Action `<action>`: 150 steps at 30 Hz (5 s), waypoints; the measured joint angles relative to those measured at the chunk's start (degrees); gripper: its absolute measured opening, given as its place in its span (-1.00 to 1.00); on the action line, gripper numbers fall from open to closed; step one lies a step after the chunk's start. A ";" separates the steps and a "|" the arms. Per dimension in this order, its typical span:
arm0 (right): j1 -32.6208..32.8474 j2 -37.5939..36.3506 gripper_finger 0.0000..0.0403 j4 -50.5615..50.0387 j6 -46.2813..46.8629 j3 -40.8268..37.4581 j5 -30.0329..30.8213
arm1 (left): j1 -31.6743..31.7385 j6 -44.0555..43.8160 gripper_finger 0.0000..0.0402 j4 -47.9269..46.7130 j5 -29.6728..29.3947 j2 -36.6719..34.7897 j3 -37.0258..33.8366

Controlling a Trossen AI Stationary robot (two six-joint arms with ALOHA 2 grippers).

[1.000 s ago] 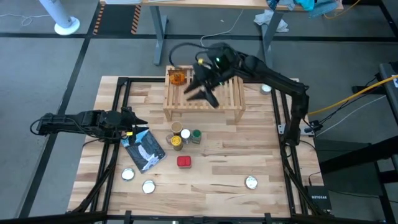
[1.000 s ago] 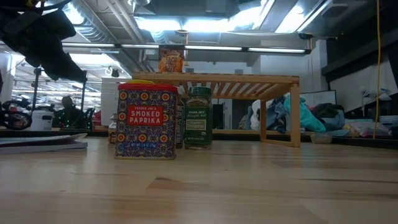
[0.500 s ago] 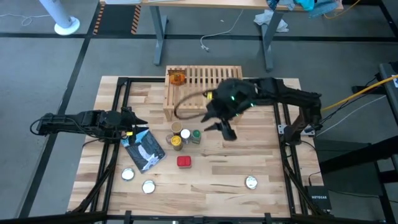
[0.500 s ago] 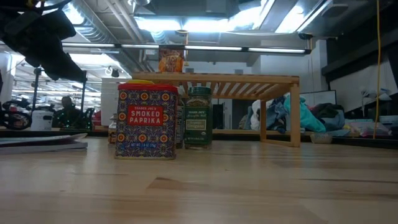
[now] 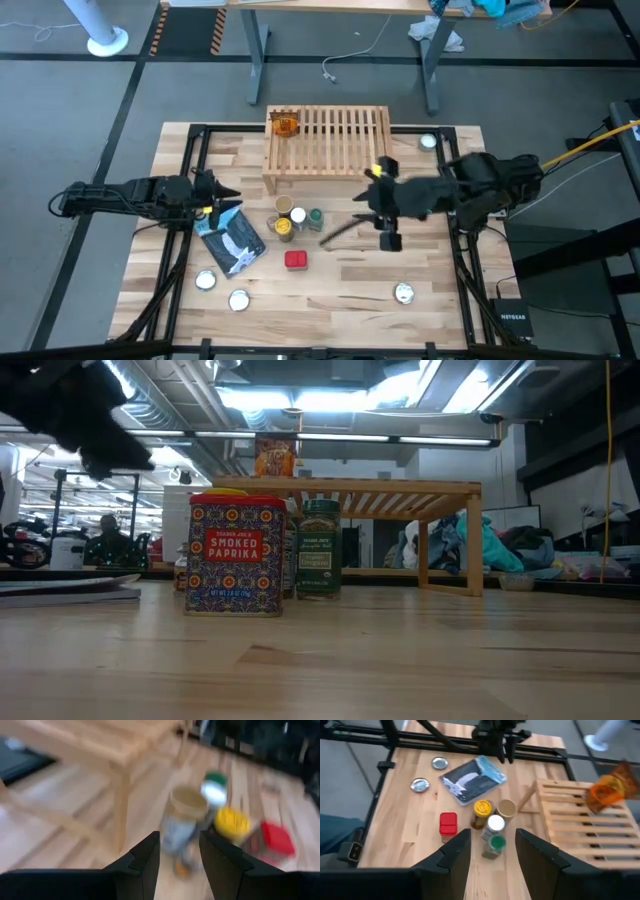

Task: Shelf spices
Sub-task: Put the transparent seasoning bottle on the shelf

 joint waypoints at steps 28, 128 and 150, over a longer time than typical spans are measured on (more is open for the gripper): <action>28.96 -0.65 -0.20 -16.38 38.74 -9.34 37.80 | -0.13 -15.96 -0.23 11.06 30.69 31.57 0.02; 35.19 -3.30 -0.20 -2.05 98.25 -66.22 51.37 | -1.60 0.80 -0.02 54.35 12.10 70.86 0.07; 35.17 -3.32 -0.20 14.55 98.22 -72.80 51.43 | -1.60 -2.86 -0.02 53.86 13.82 71.49 0.15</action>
